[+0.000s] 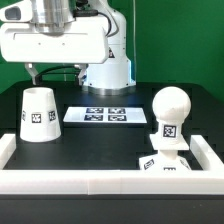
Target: Assemble lamp
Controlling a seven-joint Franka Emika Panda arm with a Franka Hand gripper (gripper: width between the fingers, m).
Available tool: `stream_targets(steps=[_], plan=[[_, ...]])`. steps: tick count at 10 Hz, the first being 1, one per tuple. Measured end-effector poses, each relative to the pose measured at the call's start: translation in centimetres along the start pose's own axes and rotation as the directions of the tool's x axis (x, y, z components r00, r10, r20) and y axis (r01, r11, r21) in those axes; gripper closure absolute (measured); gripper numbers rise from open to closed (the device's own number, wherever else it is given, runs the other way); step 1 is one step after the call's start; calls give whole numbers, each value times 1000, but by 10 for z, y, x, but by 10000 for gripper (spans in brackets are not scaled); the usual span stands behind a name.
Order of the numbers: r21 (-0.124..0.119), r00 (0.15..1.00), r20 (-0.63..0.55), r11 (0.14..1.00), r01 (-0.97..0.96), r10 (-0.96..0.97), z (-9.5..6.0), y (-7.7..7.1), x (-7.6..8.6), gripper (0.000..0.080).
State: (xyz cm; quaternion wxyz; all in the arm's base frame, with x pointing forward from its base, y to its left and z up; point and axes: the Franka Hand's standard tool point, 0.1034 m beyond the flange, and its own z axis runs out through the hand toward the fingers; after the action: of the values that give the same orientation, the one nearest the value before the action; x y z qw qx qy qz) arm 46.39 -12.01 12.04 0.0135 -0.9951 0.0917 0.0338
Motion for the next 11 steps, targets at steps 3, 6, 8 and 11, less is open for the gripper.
stream_targets(steps=[3,6,8,11], plan=[[4,1000,-2,1000,-3,3,7,11,-22,101],[-4,1000,-14,1000,-4,4,13,13,-25,101],[-14,1000,-18,1000,0,0,20,14,-24,101],[-25,1000,-20,1000,-4,4,34,18,-25,101]])
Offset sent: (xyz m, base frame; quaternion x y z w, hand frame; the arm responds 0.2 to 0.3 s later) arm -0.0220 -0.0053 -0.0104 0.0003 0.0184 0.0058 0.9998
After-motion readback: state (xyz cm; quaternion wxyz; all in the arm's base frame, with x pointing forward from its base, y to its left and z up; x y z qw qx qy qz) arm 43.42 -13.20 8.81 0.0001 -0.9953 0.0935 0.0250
